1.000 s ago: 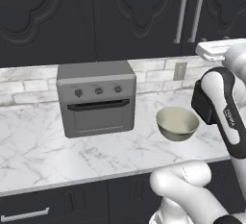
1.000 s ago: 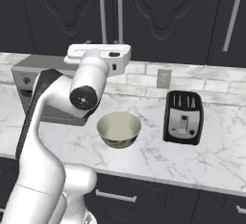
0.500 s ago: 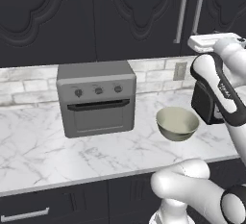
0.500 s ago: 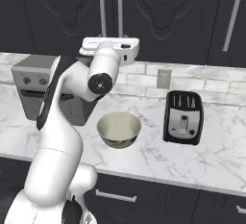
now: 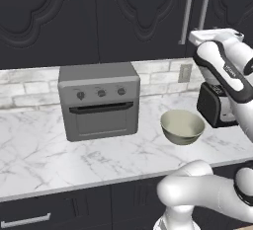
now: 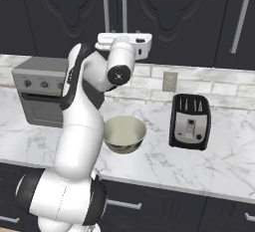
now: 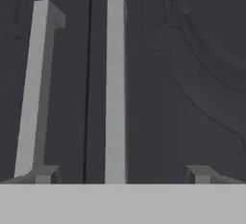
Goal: Open the cabinet. Pick the orange and mango from the cabinet and place them into the bowl. Then close the cabinet.
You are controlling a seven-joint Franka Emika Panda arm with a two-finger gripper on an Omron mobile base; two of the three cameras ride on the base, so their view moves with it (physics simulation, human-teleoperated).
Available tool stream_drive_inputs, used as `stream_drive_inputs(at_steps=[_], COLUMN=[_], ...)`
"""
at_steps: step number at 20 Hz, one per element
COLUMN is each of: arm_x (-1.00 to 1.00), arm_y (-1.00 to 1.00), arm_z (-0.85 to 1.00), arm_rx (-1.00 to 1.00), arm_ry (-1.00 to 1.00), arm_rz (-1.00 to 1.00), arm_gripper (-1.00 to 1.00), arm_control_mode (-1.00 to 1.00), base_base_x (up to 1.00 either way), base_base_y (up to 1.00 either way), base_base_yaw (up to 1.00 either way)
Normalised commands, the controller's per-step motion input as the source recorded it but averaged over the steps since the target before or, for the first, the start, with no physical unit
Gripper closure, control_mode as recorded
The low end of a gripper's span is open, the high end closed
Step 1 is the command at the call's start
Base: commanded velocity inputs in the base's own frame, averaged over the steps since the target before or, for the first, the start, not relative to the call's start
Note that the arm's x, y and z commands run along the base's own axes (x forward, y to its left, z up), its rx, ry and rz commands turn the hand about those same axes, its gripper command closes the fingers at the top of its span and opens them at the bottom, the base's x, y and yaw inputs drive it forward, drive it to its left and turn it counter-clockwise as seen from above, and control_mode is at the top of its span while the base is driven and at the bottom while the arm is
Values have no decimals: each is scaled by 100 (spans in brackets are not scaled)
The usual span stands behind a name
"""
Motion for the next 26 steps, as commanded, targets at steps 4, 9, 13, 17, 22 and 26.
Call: stream_drive_inputs(at_steps=[4, 9, 13, 17, 22, 26], arm_x=[65, 74, 67, 0, 0, 0], arm_y=[-13, 0, 7, 0, 0, 0], arm_z=[-6, -16, -14, 0, 0, 0], arm_rx=[0, -1, -2, 0, 0, 0], arm_ry=[0, 0, 0, 0, 0, 0], arm_rz=[2, 0, -1, 0, 0, 0], arm_gripper=[-100, -100, 100, 100, 100, 100], arm_control_mode=[-100, -100, -100, -100, -100, -100], base_base_x=[0, 0, 0, 0, 0, 0], base_base_y=[0, 0, 0, 0, 0, 0], base_base_yaw=[0, 0, 0, 0, 0, 0])
